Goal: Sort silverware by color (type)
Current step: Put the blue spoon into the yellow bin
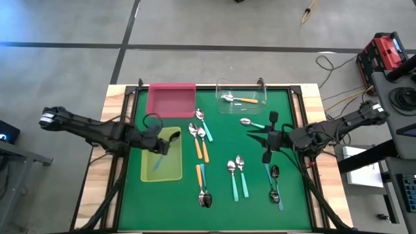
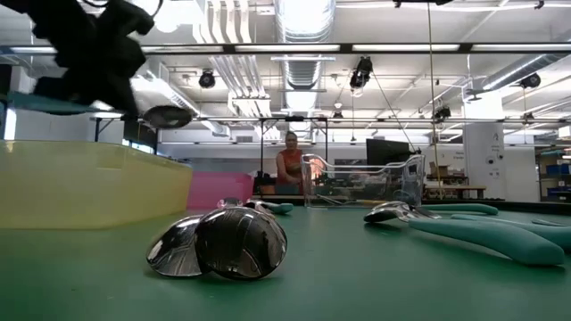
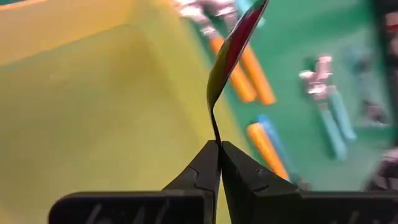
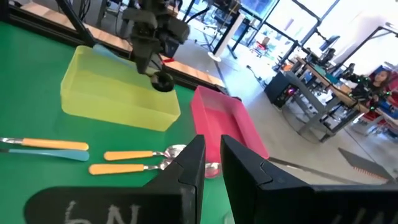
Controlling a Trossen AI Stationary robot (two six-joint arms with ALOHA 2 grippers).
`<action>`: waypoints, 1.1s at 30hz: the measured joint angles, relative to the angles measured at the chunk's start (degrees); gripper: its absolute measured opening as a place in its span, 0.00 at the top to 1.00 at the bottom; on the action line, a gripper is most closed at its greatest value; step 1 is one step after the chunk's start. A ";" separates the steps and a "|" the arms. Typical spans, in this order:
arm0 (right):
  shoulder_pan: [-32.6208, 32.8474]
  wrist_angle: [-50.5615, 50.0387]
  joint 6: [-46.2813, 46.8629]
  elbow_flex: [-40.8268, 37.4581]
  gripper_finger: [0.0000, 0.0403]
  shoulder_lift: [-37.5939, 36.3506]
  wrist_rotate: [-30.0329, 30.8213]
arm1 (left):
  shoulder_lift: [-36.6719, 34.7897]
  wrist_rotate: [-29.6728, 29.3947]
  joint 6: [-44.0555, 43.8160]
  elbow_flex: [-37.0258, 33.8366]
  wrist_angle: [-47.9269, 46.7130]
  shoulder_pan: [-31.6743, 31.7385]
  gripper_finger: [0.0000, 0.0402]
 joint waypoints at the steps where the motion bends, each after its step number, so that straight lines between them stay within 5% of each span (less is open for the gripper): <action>1: -0.37 0.06 0.00 0.00 0.89 0.00 0.01 | -0.02 -0.66 -1.06 0.33 -1.55 -0.64 1.00; 33: -5.48 0.12 1.53 0.00 0.89 1.14 0.02 | 7.70 -6.14 -11.33 -1.63 -6.18 -2.74 1.00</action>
